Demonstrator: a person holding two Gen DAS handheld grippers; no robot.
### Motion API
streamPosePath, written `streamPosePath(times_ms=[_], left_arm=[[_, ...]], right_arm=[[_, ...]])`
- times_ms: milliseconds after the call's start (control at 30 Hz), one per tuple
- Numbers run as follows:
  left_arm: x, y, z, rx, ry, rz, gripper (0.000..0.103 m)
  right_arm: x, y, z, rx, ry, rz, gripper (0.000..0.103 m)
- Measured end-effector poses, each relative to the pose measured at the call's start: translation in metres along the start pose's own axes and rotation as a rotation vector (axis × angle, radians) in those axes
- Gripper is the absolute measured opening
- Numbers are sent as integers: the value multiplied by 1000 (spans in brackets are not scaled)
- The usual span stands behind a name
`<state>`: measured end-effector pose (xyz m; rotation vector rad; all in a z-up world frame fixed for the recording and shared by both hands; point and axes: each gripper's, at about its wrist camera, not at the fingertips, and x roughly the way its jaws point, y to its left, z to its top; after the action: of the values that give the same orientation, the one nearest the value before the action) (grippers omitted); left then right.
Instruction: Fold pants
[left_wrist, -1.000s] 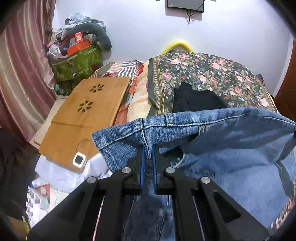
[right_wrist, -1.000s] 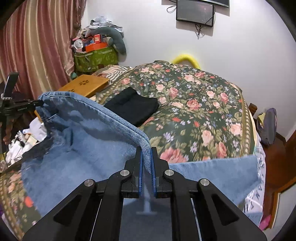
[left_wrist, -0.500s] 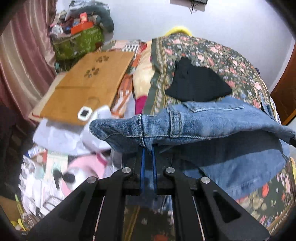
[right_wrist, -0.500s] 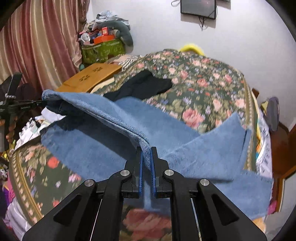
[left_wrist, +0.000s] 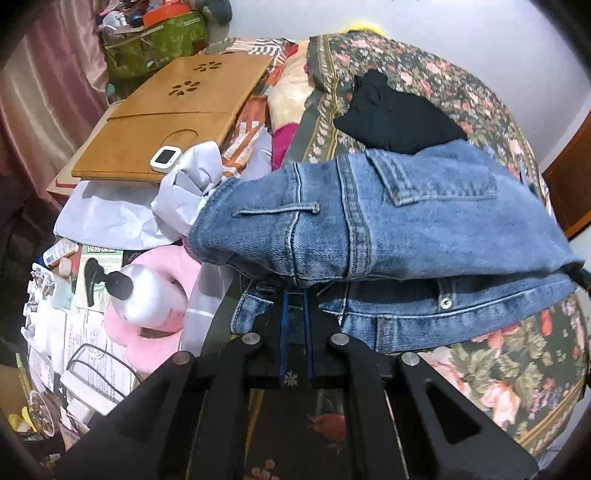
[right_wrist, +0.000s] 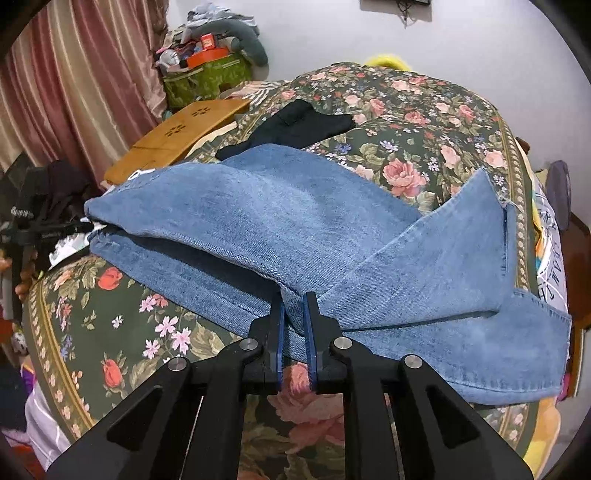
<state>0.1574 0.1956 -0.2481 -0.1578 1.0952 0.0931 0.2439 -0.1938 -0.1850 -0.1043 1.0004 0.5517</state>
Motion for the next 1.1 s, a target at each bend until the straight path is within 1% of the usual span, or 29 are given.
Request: streamPosePath(times_ms=[67, 133, 200, 233, 267, 300, 333, 367, 400, 467, 500, 567, 733, 800, 900, 1033, 1100], left_arm=[[-11, -1, 5, 3, -16, 8, 7], [-21, -4, 10, 13, -40, 24, 10], [-32, -9, 18, 27, -76, 39, 23], [-37, -12, 22, 31, -93, 40, 41], [-40, -14, 27, 33, -111, 37, 60], [-43, -17, 31, 34, -133, 38, 66], [-46, -22, 37, 37, -155, 43, 71], [-46, -26, 42, 41, -164, 47, 73], [-46, -31, 47, 45, -165, 46, 74], [-41, -41, 59, 44, -163, 33, 83], [-39, -46, 64, 43, -164, 23, 84], [-34, -56, 74, 47, -163, 8, 85], [-11, -89, 111, 99, -139, 35, 89], [-2, -99, 124, 104, -126, 26, 89], [14, -114, 147, 112, -109, -6, 89], [43, -138, 174, 158, -93, 22, 91], [57, -147, 183, 180, -78, 30, 91]], right_arm=[[-4, 1, 0, -9, 10, 5, 14], [-13, 0, 1, -17, 2, -13, 26], [-22, -4, 2, -15, -30, -42, 51], [-29, -7, 2, -9, -56, -56, 57], [-34, -10, 4, -3, -74, -66, 69], [-38, -14, 6, 4, -93, -81, 80], [-42, -20, 9, 14, -113, -105, 84], [-44, -26, 11, 25, -130, -132, 88], [-46, -32, 14, 35, -138, -152, 89], [-46, -46, 19, 65, -138, -183, 90], [-45, -55, 22, 86, -135, -194, 90], [-41, -76, 27, 140, -134, -200, 90], [-23, -123, 40, 233, -120, -224, 90], [-15, -142, 46, 260, -111, -240, 90], [6, -179, 60, 309, -95, -257, 90], [37, -222, 76, 391, -80, -243, 90], [54, -240, 83, 434, -68, -242, 89]])
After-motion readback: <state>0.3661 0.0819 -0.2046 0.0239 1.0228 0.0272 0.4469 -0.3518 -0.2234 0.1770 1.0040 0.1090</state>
